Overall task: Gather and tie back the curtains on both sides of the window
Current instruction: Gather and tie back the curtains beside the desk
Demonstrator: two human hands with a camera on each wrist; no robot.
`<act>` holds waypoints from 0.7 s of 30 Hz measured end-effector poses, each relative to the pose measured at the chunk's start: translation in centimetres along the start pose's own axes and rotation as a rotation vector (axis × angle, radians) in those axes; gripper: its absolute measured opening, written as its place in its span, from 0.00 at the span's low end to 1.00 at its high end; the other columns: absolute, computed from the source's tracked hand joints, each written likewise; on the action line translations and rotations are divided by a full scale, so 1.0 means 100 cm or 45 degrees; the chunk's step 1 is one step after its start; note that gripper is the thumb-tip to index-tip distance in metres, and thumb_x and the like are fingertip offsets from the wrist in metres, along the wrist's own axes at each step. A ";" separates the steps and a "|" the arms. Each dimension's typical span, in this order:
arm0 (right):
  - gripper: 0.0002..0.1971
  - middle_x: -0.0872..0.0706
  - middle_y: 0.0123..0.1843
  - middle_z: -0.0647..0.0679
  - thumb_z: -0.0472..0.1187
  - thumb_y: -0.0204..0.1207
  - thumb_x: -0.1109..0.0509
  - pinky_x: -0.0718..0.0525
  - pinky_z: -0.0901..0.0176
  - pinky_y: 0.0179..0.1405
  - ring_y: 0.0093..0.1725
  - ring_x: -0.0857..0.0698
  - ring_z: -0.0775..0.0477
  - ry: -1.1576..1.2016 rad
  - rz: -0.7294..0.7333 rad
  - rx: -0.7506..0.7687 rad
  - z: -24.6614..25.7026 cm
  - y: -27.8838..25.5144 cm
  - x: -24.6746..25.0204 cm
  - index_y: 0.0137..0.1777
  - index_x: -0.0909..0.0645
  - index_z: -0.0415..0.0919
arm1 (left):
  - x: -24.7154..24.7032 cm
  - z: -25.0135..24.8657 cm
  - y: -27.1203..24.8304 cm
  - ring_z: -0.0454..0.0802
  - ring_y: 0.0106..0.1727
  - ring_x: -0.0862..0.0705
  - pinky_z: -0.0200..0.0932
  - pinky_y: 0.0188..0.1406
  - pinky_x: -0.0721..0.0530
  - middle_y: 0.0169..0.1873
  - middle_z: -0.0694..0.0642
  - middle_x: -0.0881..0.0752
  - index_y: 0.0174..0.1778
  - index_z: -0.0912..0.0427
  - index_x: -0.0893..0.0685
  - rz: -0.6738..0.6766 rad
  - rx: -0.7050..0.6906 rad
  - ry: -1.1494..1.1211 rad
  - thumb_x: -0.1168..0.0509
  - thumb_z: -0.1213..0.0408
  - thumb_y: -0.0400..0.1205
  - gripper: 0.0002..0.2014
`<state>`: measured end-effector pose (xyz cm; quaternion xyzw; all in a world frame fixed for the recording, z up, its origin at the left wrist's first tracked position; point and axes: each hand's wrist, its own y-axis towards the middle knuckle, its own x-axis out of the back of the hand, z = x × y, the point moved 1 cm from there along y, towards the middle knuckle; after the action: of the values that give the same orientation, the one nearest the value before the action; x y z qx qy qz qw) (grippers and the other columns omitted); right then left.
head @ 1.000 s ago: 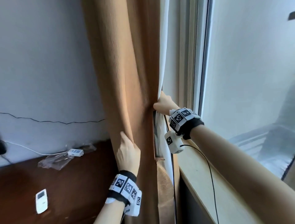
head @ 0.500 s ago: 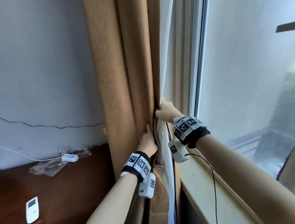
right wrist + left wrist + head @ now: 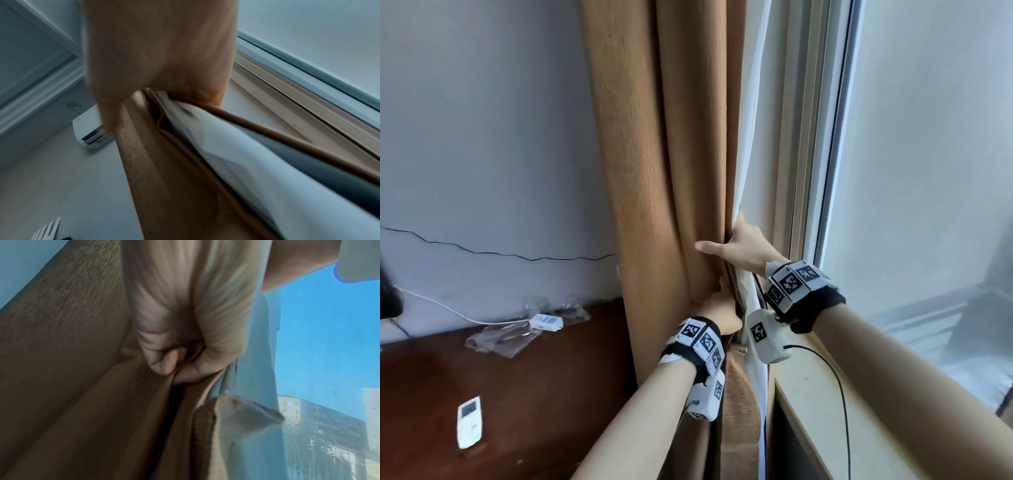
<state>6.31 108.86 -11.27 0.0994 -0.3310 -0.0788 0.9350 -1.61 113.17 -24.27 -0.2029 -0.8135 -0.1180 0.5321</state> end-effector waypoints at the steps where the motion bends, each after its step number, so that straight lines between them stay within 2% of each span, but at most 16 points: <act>1: 0.33 0.17 0.57 0.43 0.48 0.71 0.26 0.20 0.56 0.52 0.58 0.17 0.42 -0.051 -0.040 0.019 -0.004 0.002 0.000 0.71 0.35 0.40 | 0.001 0.000 -0.002 0.59 0.52 0.16 0.51 0.53 0.15 0.52 0.59 0.15 0.71 0.66 0.30 0.045 -0.024 0.022 0.36 0.55 0.75 0.30; 2: 0.29 0.17 0.55 0.42 0.37 0.71 0.31 0.21 0.57 0.49 0.56 0.17 0.40 -0.079 -0.073 0.022 -0.006 0.003 0.001 0.71 0.35 0.40 | 0.002 0.002 -0.005 0.60 0.53 0.16 0.51 0.54 0.16 0.53 0.59 0.16 0.72 0.65 0.32 0.087 -0.063 0.039 0.36 0.57 0.74 0.31; 3: 0.28 0.17 0.54 0.42 0.32 0.70 0.36 0.22 0.58 0.48 0.55 0.18 0.40 -0.071 -0.093 0.025 -0.010 0.003 0.003 0.72 0.35 0.40 | 0.003 0.005 -0.010 0.60 0.55 0.17 0.49 0.54 0.16 0.55 0.60 0.17 0.73 0.63 0.35 0.119 -0.106 0.009 0.34 0.60 0.72 0.33; 4: 0.29 0.18 0.54 0.43 0.30 0.70 0.38 0.24 0.60 0.48 0.54 0.19 0.41 -0.066 -0.102 0.016 -0.012 0.003 0.006 0.73 0.34 0.41 | 0.008 0.011 -0.015 0.60 0.56 0.17 0.46 0.53 0.17 0.55 0.60 0.17 0.73 0.60 0.36 0.136 -0.140 -0.087 0.33 0.64 0.72 0.33; 5: 0.29 0.19 0.54 0.44 0.29 0.70 0.39 0.25 0.60 0.50 0.53 0.20 0.43 -0.062 -0.118 0.019 -0.016 0.003 0.009 0.73 0.33 0.41 | 0.014 0.020 -0.022 0.58 0.53 0.16 0.45 0.50 0.17 0.52 0.59 0.16 0.70 0.57 0.31 0.111 -0.164 -0.213 0.32 0.68 0.72 0.29; 7: 0.29 0.19 0.54 0.45 0.29 0.71 0.39 0.25 0.60 0.51 0.54 0.21 0.44 -0.056 -0.151 0.019 -0.020 0.002 0.017 0.74 0.32 0.42 | 0.037 0.047 -0.032 0.50 0.43 0.15 0.44 0.46 0.16 0.42 0.54 0.14 0.53 0.53 0.18 -0.152 -0.192 -0.398 0.32 0.70 0.73 0.14; 8: 0.29 0.19 0.54 0.45 0.29 0.72 0.39 0.25 0.60 0.51 0.54 0.21 0.44 -0.058 -0.160 0.015 -0.022 0.002 0.018 0.74 0.33 0.42 | 0.050 0.066 -0.033 0.47 0.40 0.16 0.43 0.46 0.18 0.40 0.52 0.14 0.46 0.52 0.17 -0.357 -0.151 -0.438 0.32 0.70 0.73 0.10; 9: 0.29 0.19 0.55 0.45 0.29 0.72 0.38 0.25 0.60 0.51 0.53 0.21 0.45 -0.072 -0.166 0.018 -0.023 0.003 0.019 0.74 0.33 0.43 | 0.063 0.085 -0.031 0.47 0.42 0.17 0.43 0.47 0.19 0.41 0.51 0.14 0.46 0.52 0.17 -0.578 -0.083 -0.462 0.30 0.69 0.73 0.09; 10: 0.28 0.19 0.54 0.45 0.28 0.72 0.38 0.25 0.60 0.51 0.53 0.21 0.45 -0.089 -0.173 0.011 -0.023 0.004 0.017 0.74 0.33 0.43 | 0.076 0.104 -0.027 0.50 0.48 0.17 0.45 0.51 0.20 0.46 0.52 0.15 0.51 0.53 0.18 -0.766 0.018 -0.472 0.27 0.66 0.72 0.13; 11: 0.28 0.19 0.53 0.46 0.28 0.72 0.38 0.25 0.60 0.51 0.53 0.21 0.45 -0.093 -0.187 0.008 -0.023 0.005 0.015 0.73 0.32 0.43 | 0.088 0.119 -0.024 0.53 0.58 0.19 0.47 0.59 0.21 0.54 0.55 0.17 0.60 0.54 0.22 -0.881 0.141 -0.490 0.23 0.61 0.70 0.23; 12: 0.28 0.19 0.53 0.46 0.28 0.72 0.38 0.24 0.59 0.51 0.54 0.20 0.45 -0.087 -0.204 -0.003 -0.023 0.006 0.012 0.73 0.32 0.43 | 0.100 0.133 -0.018 0.56 0.67 0.24 0.50 0.67 0.25 0.63 0.58 0.21 0.69 0.55 0.28 -0.891 0.261 -0.512 0.20 0.56 0.67 0.36; 14: 0.29 0.18 0.53 0.46 0.28 0.71 0.39 0.23 0.59 0.53 0.54 0.20 0.44 -0.077 -0.233 -0.025 -0.019 0.009 0.005 0.73 0.32 0.44 | 0.117 0.155 0.000 0.59 0.77 0.34 0.56 0.77 0.33 0.76 0.59 0.32 0.80 0.56 0.43 -0.748 0.379 -0.609 0.17 0.45 0.58 0.59; 16: 0.29 0.18 0.54 0.44 0.29 0.70 0.38 0.21 0.59 0.52 0.54 0.19 0.43 -0.107 -0.250 -0.057 -0.016 0.014 -0.002 0.73 0.32 0.43 | 0.124 0.166 0.018 0.58 0.77 0.32 0.59 0.76 0.31 0.76 0.56 0.30 0.80 0.52 0.46 -0.602 0.364 -0.745 0.18 0.34 0.46 0.69; 18: 0.29 0.17 0.54 0.43 0.30 0.70 0.38 0.20 0.60 0.49 0.52 0.18 0.43 -0.146 -0.284 -0.099 -0.013 0.018 -0.006 0.73 0.32 0.42 | 0.125 0.169 0.031 0.57 0.70 0.23 0.58 0.70 0.24 0.68 0.56 0.20 0.74 0.56 0.34 -0.571 0.324 -0.797 0.19 0.32 0.46 0.62; 20: 0.28 0.18 0.53 0.42 0.30 0.69 0.38 0.20 0.58 0.48 0.51 0.18 0.42 -0.175 -0.351 -0.152 -0.013 0.021 -0.009 0.72 0.33 0.41 | 0.126 0.171 0.031 0.62 0.60 0.16 0.57 0.63 0.19 0.57 0.62 0.14 0.59 0.64 0.21 -0.671 0.305 -0.703 0.19 0.42 0.60 0.39; 21: 0.28 0.18 0.52 0.42 0.30 0.69 0.39 0.20 0.58 0.47 0.51 0.19 0.42 -0.188 -0.382 -0.177 -0.013 0.021 -0.008 0.72 0.34 0.40 | 0.128 0.173 0.028 0.65 0.57 0.16 0.57 0.60 0.18 0.53 0.65 0.14 0.53 0.65 0.19 -0.756 0.311 -0.652 0.21 0.47 0.67 0.29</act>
<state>6.70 111.27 -12.23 0.0769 -0.3740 -0.2471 0.8906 -19.00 125.38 -19.65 0.0825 -0.9508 -0.1149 0.2756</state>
